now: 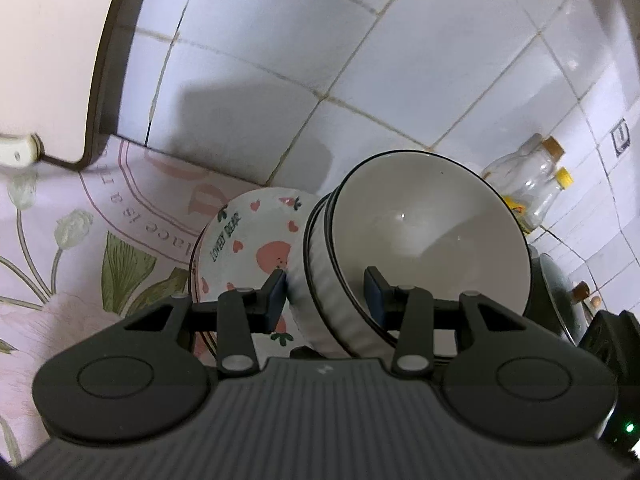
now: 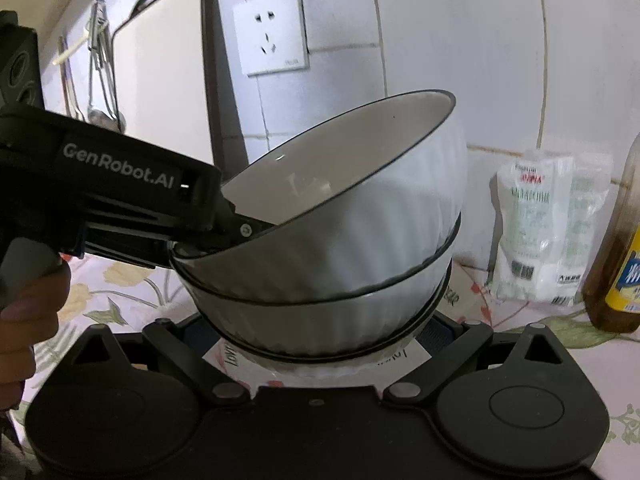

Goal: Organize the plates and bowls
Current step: 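Lift the bowl stack and carry it over the bunny plate stack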

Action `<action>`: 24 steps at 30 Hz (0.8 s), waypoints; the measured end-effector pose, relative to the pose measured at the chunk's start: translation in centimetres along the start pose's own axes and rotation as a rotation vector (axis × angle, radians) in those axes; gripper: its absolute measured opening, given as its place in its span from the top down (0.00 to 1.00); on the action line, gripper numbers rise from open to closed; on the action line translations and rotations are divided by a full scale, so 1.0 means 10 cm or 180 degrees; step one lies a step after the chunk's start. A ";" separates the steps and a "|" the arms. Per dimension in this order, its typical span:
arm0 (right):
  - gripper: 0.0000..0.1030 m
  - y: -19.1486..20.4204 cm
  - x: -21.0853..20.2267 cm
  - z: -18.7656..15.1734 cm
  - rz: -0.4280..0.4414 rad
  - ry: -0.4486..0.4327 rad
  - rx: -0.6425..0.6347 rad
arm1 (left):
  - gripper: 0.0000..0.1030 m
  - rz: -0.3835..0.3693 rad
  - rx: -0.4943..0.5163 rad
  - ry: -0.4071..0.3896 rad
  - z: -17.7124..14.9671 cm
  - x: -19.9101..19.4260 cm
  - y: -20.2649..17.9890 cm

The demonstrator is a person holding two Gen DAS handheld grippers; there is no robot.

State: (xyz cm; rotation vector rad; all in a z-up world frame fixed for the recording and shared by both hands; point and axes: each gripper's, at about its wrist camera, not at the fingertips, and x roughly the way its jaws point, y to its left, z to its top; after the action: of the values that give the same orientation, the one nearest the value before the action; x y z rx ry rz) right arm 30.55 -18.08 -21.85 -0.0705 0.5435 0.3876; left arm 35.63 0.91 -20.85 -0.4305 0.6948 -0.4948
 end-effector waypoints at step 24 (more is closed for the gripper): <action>0.03 -0.07 0.40 -0.14 -0.0064 0.0225 -0.0084 | 0.61 0.0154 -0.0212 -0.0025 -0.07 0.33 0.21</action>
State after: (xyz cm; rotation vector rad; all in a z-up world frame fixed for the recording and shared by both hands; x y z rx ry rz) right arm 33.31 -17.57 -25.11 -0.1153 0.6072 0.3736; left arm 37.96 0.55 -24.08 -0.4768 0.7140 -0.4250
